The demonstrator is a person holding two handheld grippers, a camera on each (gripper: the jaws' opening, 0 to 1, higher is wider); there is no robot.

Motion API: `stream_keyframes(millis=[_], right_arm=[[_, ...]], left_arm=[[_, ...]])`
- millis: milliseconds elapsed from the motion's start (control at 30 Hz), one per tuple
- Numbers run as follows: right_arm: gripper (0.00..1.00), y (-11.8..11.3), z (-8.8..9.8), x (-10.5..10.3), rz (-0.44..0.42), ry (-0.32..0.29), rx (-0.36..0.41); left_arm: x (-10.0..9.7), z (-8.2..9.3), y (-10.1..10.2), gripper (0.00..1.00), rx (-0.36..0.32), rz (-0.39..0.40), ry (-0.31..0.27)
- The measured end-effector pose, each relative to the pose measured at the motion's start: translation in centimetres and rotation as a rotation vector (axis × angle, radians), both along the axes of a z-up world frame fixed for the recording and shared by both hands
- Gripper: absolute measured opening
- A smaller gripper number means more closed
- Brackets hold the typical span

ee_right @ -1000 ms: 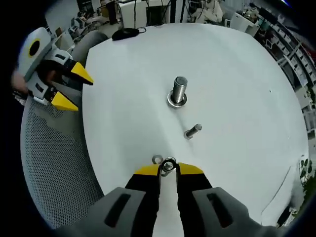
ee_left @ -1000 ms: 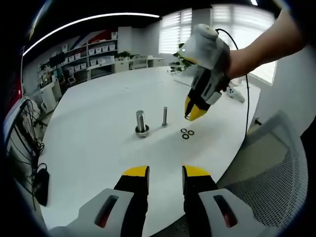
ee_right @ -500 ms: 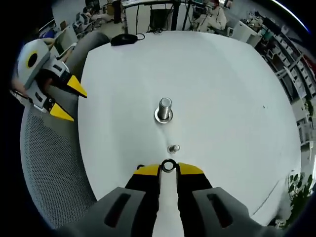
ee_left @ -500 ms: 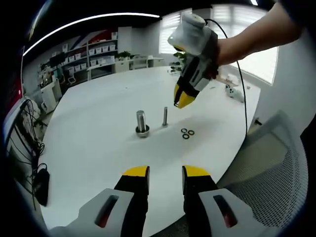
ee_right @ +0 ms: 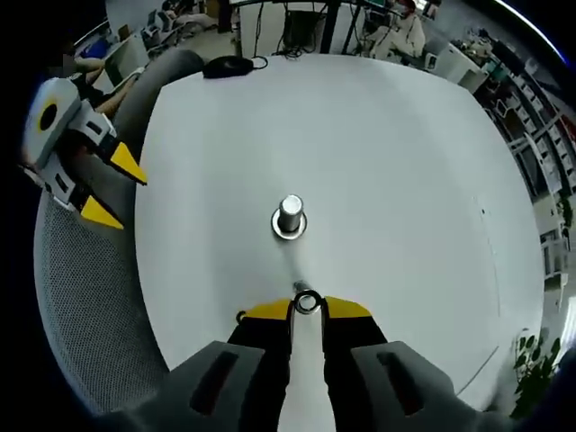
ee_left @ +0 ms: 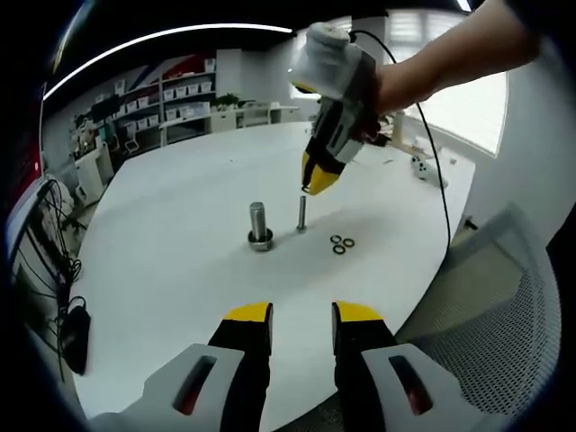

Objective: Place the washer onto the threaded stud by aligning its center hole with the stud, sliding it down to the base, and recovering from edge contact or off-axis alignment until the washer reaches the visible bottom stop.

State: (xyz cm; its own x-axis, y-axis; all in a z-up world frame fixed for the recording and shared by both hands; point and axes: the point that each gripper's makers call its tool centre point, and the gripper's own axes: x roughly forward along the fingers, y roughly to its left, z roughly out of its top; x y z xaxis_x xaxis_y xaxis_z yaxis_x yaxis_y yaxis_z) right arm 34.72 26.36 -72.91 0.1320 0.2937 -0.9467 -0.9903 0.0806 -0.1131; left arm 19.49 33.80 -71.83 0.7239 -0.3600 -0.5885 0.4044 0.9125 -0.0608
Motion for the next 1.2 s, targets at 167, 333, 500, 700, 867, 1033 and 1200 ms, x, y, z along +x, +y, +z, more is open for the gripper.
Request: stream_keyframes(millis=[167,333,500,700,867,1033,1200], right_arm=[[0.14,0.2,-0.4,0.1,0.006,0.006,-0.010],[0.14,0.2,-0.8,-0.1,0.023,0.013,-0.028],[0.14,0.3,-1.2,0.0,0.022,0.019,-0.032],[0.14,0.0,-2.3,0.2,0.022,0.030,-0.060],[0.14,-0.1,-3.4,0.6,0.016,0.041,-0.080],[0.14,0.1,-4.3,0.6,0.026,0.049,-0.100],[0.14,0.0,-5.3,0.6,0.031,0.056,-0.123]], left_arm=[[0.0,0.0,0.0,0.24,-0.002,-0.001,-0.001],[0.0,0.0,0.0,0.24,-0.005,0.000,-0.001],[0.0,0.1,0.0,0.24,-0.005,0.000,-0.004],[0.0,-0.1,-0.1,0.24,-0.005,-0.002,0.006],[0.0,0.0,0.1,0.24,-0.016,0.011,0.000],[0.1,0.0,0.3,0.24,-0.015,0.017,0.001],[0.1,0.0,0.4,0.23,-0.017,0.021,0.003]])
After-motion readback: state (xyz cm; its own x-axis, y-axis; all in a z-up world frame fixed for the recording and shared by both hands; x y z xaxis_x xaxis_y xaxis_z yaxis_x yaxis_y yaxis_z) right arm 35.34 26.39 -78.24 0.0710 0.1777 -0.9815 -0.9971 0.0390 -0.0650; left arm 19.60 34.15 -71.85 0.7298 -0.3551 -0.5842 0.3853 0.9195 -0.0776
